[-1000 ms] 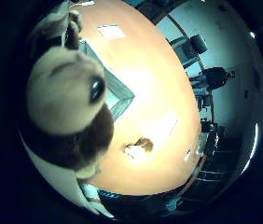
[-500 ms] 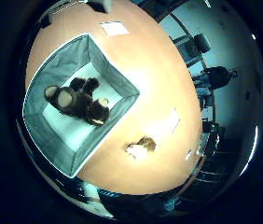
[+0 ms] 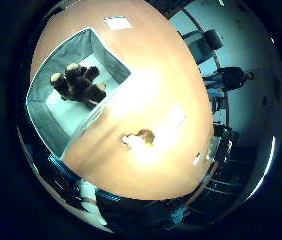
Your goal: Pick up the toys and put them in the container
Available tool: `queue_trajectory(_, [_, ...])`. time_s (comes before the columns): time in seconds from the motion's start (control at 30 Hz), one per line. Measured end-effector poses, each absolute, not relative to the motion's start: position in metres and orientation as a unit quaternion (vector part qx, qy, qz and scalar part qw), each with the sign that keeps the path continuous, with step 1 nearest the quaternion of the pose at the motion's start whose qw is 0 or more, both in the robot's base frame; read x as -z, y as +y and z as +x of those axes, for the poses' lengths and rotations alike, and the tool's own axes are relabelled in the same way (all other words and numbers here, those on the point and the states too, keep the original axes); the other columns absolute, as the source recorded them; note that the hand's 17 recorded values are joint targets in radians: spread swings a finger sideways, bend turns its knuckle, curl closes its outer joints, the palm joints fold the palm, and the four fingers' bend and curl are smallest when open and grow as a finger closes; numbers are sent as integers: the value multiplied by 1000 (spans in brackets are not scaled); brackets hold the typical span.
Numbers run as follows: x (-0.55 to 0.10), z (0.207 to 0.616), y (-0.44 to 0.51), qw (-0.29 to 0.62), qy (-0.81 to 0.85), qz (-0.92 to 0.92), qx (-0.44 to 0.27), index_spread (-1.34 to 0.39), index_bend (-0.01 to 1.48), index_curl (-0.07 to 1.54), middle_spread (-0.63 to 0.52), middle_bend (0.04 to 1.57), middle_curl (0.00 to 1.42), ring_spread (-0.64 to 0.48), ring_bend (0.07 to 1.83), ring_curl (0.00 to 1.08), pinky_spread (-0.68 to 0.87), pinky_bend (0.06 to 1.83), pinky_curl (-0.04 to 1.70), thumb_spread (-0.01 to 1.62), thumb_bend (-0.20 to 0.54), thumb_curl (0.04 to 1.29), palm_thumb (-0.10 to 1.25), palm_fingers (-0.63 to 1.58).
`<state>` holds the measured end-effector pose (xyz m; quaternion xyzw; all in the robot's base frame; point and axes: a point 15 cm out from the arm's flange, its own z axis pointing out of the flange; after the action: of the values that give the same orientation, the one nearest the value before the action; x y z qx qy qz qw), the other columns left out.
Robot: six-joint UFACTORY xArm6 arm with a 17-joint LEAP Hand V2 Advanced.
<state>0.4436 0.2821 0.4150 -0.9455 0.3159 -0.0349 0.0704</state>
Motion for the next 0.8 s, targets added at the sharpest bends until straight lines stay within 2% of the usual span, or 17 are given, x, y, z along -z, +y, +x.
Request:
queue_trajectory(0.43, [-431, 486, 144, 36, 375, -924, 69, -422, 159, 275, -64, 246, 354, 52, 390, 250, 410, 354, 336, 1107, -20, 266, 468, 213])
queue_trajectory(0.8, [-352, 494, 61, -51, 393, -916, 66, -413, 157, 273, -41, 225, 349, 74, 319, 241, 373, 319, 313, 1109, -19, 272, 500, 162])
